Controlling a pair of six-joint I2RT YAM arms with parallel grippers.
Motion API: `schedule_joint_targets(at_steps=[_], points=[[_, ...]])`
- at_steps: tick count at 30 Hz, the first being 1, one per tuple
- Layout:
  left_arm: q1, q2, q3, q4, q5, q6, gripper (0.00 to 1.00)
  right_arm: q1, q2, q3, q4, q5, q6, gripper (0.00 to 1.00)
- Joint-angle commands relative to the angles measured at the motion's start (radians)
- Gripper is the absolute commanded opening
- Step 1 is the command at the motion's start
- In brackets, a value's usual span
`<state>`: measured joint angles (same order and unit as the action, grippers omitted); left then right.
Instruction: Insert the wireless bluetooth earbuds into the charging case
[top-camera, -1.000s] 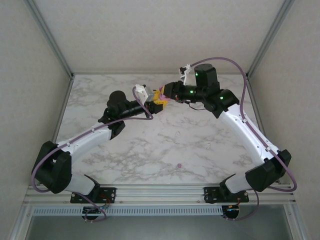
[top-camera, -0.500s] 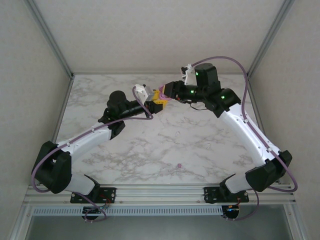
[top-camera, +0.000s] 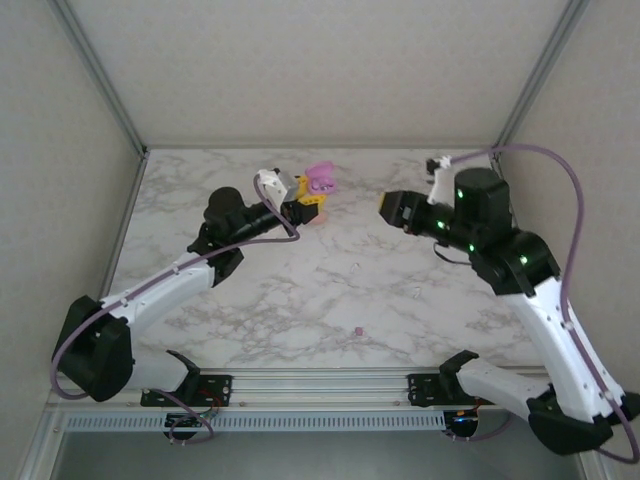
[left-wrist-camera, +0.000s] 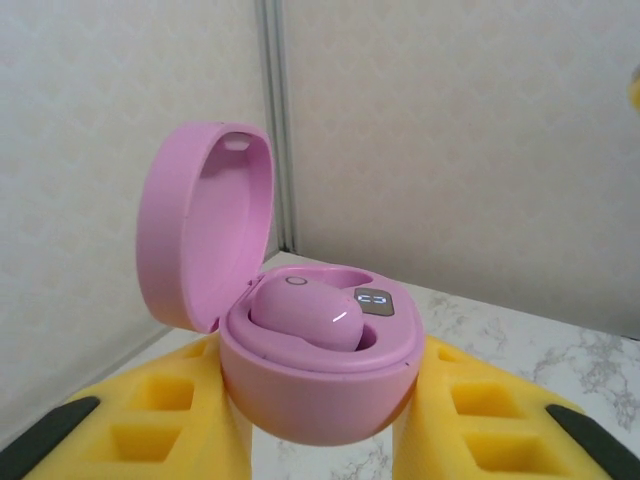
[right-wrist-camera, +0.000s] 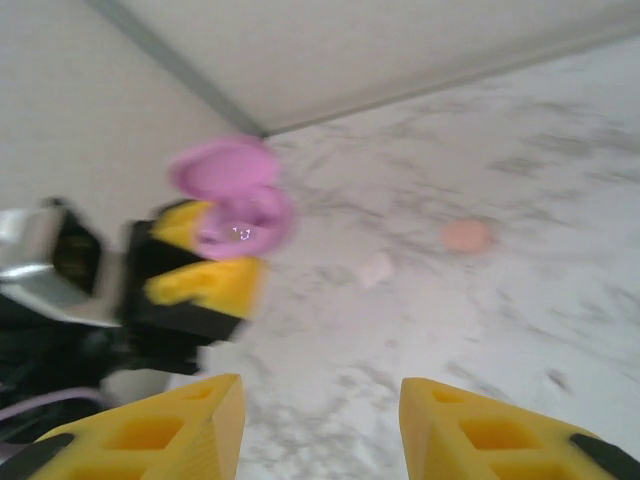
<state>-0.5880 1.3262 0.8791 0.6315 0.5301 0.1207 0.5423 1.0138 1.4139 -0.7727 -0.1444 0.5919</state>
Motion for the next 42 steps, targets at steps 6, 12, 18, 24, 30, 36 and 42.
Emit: schedule_joint_targets(at_steps=[6, 12, 18, 24, 30, 36, 42], points=[[0.001, -0.131, -0.055, -0.034, -0.088, 0.017, 0.23, -0.01, 0.074, -0.336, -0.16, -0.059, 0.1, 0.41], [0.001, -0.184, -0.074, -0.059, -0.102, 0.02, 0.23, 0.107, 0.226, -0.441, -0.154, -0.063, 0.079, 0.37], [0.001, -0.225, -0.086, -0.088, -0.117, 0.035, 0.23, 0.2, 0.361, -0.443, -0.147, -0.054, 0.036, 0.35], [0.001, -0.235, -0.091, -0.09, -0.119, 0.039, 0.24, 0.306, 0.492, -0.402, -0.146, -0.026, 0.037, 0.35], [0.001, -0.228, -0.087, -0.092, -0.115, 0.045, 0.24, 0.368, 0.613, -0.364, -0.162, 0.05, 0.054, 0.36], [0.001, -0.222, -0.087, -0.093, -0.116, 0.046, 0.23, 0.392, 0.694, -0.343, -0.161, 0.065, 0.044, 0.35], [0.001, -0.218, -0.086, -0.096, -0.119, 0.049, 0.23, 0.396, 0.739, -0.329, -0.164, 0.076, 0.03, 0.34]])
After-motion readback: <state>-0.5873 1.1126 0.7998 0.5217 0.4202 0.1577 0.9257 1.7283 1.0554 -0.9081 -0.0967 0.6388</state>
